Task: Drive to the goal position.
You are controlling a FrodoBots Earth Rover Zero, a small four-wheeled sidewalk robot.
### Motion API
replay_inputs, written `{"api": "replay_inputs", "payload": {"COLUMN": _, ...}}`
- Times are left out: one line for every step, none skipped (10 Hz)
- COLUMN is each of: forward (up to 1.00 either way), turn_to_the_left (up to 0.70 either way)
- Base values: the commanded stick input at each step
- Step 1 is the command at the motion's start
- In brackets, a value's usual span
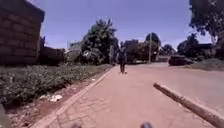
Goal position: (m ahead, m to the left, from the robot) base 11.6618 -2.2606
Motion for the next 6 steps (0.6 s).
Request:
{"api": "replay_inputs", "payload": {"forward": 0.70, "turn_to_the_left": 0.26}}
{"api": "replay_inputs", "payload": {"forward": 0.70, "turn_to_the_left": 0.35}}
{"api": "replay_inputs", "payload": {"forward": 0.70, "turn_to_the_left": 0.35}}
{"api": "replay_inputs", "payload": {"forward": 0.70, "turn_to_the_left": 0.07}}
{"api": "replay_inputs", "payload": {"forward": 0.70, "turn_to_the_left": 0.22}}
{"api": "replay_inputs", "payload": {"forward": 0.70, "turn_to_the_left": 0.35}}
